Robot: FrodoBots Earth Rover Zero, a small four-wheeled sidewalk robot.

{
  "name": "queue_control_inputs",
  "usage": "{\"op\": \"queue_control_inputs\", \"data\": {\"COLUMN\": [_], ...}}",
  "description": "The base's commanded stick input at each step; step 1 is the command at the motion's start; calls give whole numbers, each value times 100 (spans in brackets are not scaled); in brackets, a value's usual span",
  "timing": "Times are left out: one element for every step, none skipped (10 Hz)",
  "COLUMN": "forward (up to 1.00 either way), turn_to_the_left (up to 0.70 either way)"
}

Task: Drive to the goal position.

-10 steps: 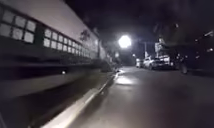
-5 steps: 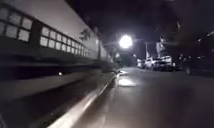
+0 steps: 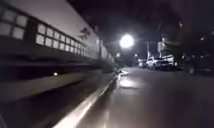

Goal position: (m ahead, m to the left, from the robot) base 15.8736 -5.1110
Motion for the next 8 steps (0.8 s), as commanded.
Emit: {"op": "queue_control_inputs", "data": {"forward": [50,50,50,50,50,50,50,50], "turn_to_the_left": [-22,-50,-50,-50,-50,-50,-50,-50]}}
